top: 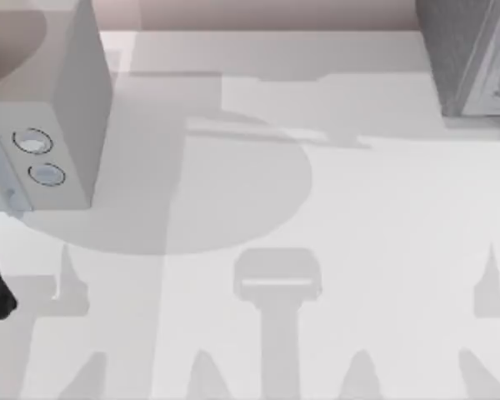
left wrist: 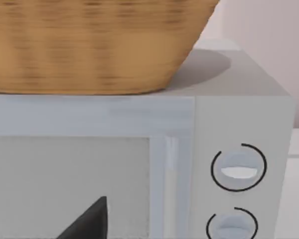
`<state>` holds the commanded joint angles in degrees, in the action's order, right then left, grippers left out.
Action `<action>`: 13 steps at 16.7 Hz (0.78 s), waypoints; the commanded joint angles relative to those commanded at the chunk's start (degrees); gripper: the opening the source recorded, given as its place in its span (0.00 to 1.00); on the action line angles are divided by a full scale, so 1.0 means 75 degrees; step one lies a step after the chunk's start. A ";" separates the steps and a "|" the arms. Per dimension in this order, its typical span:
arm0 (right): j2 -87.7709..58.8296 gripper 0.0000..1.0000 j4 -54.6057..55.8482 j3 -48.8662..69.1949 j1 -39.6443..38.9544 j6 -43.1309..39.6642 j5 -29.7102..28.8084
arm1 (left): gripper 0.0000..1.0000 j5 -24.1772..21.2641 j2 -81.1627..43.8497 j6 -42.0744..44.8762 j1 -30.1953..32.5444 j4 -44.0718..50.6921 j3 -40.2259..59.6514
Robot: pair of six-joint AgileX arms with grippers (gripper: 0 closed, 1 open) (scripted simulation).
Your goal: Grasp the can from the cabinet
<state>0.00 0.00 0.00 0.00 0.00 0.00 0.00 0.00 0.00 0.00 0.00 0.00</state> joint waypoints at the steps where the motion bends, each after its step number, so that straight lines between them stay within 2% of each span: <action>1: 0.0000 1.00 0.0000 0.0000 0.0000 0.0000 0.0000 | 1.00 0.0000 0.0000 0.0000 0.0000 0.0000 0.0000; 6: -0.0663 1.00 -0.0181 0.0808 -0.0114 0.0011 -0.0088 | 1.00 0.0000 0.0000 0.0000 0.0000 0.0000 0.0000; 13: -0.3801 1.00 -0.1171 0.4795 -0.0550 0.0035 -0.0552 | 1.00 0.0000 0.0000 0.0000 0.0000 0.0000 0.0000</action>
<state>-28.51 -8.79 35.96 -4.12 0.26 -4.14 0.00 0.00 0.00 0.00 0.00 0.00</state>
